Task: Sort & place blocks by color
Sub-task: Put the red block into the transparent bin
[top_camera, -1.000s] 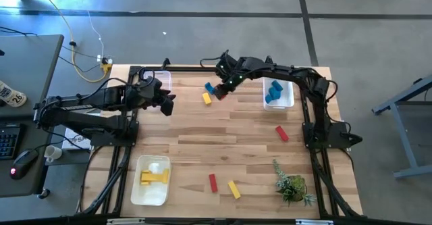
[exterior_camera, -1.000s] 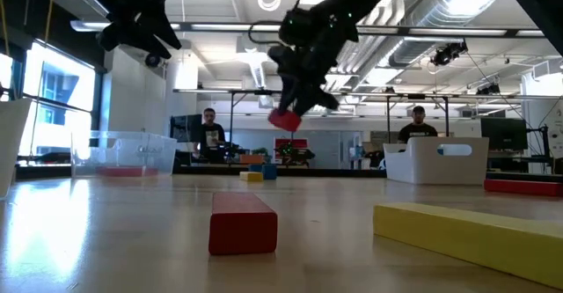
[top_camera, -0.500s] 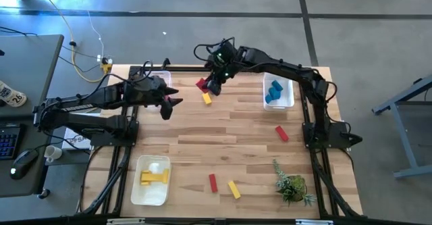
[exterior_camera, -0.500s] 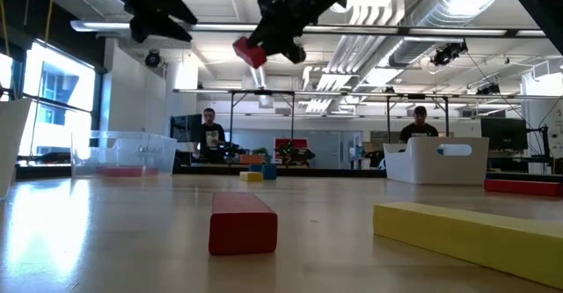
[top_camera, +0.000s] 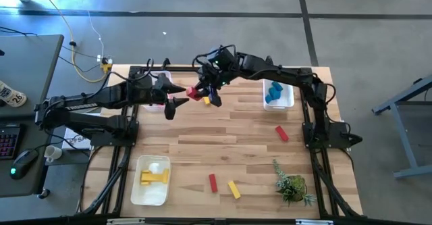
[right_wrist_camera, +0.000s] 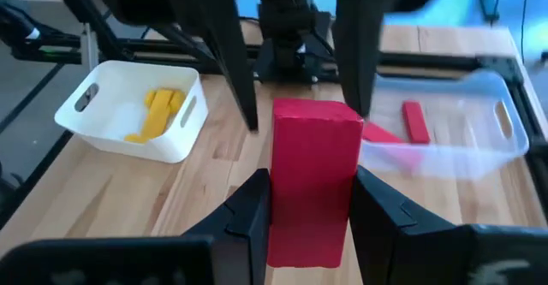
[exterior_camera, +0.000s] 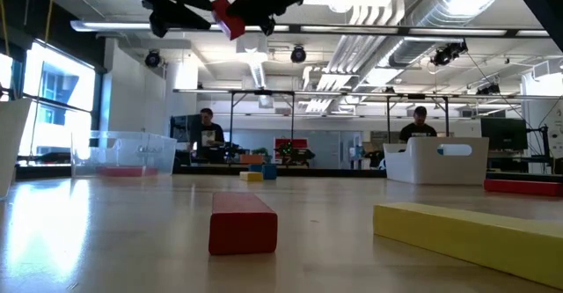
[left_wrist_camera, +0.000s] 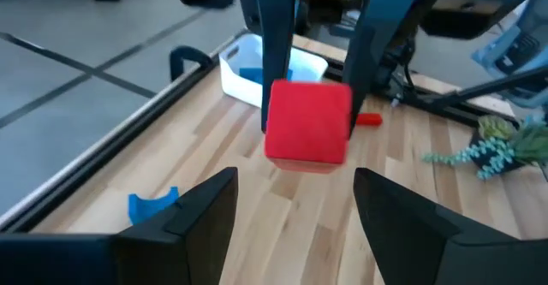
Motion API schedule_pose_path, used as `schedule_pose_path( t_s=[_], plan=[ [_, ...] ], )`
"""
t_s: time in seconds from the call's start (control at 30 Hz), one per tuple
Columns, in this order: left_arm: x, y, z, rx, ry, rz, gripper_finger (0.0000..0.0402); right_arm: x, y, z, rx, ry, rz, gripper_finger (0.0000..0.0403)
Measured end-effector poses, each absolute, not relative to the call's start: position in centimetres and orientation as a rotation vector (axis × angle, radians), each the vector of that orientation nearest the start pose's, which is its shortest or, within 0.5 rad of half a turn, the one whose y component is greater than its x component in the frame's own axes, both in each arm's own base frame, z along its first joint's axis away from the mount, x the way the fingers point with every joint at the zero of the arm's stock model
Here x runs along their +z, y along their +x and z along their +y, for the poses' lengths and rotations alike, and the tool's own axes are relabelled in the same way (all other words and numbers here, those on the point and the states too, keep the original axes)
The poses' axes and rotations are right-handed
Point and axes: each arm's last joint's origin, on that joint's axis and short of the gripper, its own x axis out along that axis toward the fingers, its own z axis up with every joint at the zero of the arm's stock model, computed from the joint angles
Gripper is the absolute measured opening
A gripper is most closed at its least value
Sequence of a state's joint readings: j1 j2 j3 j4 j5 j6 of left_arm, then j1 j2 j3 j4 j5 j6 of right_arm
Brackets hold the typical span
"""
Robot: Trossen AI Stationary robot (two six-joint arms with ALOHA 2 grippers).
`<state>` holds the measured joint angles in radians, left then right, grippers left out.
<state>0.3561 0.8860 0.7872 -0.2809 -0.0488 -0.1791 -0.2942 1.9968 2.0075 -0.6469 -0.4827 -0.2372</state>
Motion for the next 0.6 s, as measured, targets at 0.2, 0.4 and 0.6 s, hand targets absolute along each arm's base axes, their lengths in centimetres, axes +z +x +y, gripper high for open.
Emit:
schedule_pose_path(
  t_s=[0.2, 0.4, 0.6],
  plan=[
    [30.5, 19.2, 7.1, 0.391, -0.239, 0.328, 0.0223, 35.1, 43.3, -11.6, 0.258, 0.005, 0.560, 0.0097],
    [30.9, 19.9, 7.4, 0.386, -0.204, 0.261, 0.0223, 35.1, 43.3, -11.5, 0.280, 0.012, 0.558, 0.0097],
    [31.1, 19.9, 7.5, 0.384, -0.166, 0.253, 0.0223, 35.1, 43.3, -11.5, 0.288, 0.017, 0.560, 0.0097]
  ],
)
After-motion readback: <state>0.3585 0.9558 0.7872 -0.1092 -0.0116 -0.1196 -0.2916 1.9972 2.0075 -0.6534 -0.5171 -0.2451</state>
